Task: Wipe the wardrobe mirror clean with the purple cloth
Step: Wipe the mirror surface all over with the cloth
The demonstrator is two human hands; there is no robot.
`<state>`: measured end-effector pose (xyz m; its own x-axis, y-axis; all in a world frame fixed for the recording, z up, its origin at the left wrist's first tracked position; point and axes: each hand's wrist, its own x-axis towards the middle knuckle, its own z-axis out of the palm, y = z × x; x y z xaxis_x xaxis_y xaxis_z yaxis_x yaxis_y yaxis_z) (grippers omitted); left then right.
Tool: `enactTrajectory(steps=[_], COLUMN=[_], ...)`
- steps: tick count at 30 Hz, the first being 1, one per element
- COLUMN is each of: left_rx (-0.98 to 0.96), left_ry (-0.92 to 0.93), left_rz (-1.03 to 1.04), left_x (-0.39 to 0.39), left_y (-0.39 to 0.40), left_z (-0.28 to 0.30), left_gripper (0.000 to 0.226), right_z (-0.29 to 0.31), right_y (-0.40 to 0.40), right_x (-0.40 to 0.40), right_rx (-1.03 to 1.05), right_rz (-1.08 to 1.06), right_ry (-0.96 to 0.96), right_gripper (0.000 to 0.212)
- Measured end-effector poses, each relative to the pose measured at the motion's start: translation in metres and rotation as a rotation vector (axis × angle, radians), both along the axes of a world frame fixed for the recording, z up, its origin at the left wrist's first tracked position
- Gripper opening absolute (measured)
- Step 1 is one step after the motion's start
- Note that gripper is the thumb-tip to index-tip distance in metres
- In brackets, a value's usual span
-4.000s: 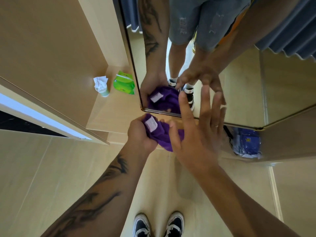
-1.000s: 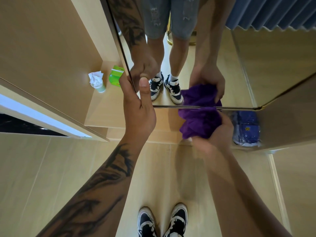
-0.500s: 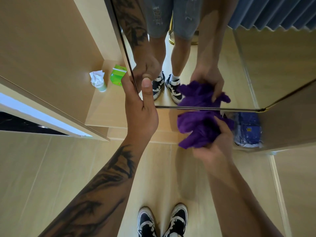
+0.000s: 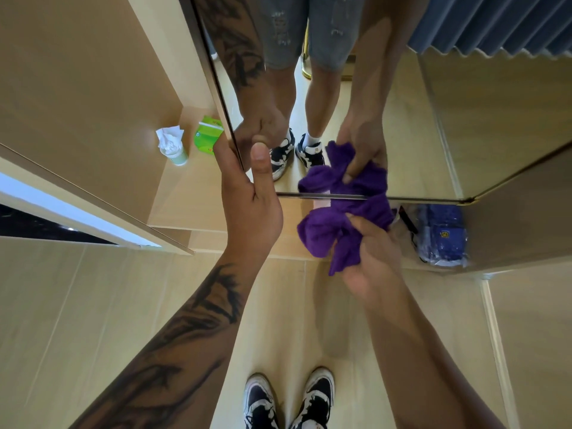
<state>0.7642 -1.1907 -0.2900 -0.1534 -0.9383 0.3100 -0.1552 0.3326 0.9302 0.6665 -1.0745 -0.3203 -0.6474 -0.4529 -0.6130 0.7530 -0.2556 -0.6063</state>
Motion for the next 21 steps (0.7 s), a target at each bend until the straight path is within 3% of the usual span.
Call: enactTrajectory(steps=[8, 13, 17, 21], left_rx=[0.005, 0.01, 0.002, 0.004], left_ry=[0.005, 0.01, 0.005, -0.034], left_rz=[-0.009, -0.018, -0.011, -0.035], left_x=[0.0, 0.0, 0.001, 0.003], left_y=[-0.001, 0.0, -0.003, -0.006], left_z=[-0.001, -0.001, -0.005, -0.008], left_gripper=[0.06, 0.062, 0.06, 0.062], right_z=[0.0, -0.004, -0.008, -0.005], right_y=[-0.02, -0.017, 0.003, -0.002], right_x=[0.014, 0.037, 0.009, 0.014], right_rx=[0.113, 0.18, 0.187, 0.323], right_rz=[-0.082, 0.128, -0.105, -0.085], right_ry=[0.045, 0.219, 0.258, 0.468], right_gripper=[0.045, 0.041, 0.035, 0.042])
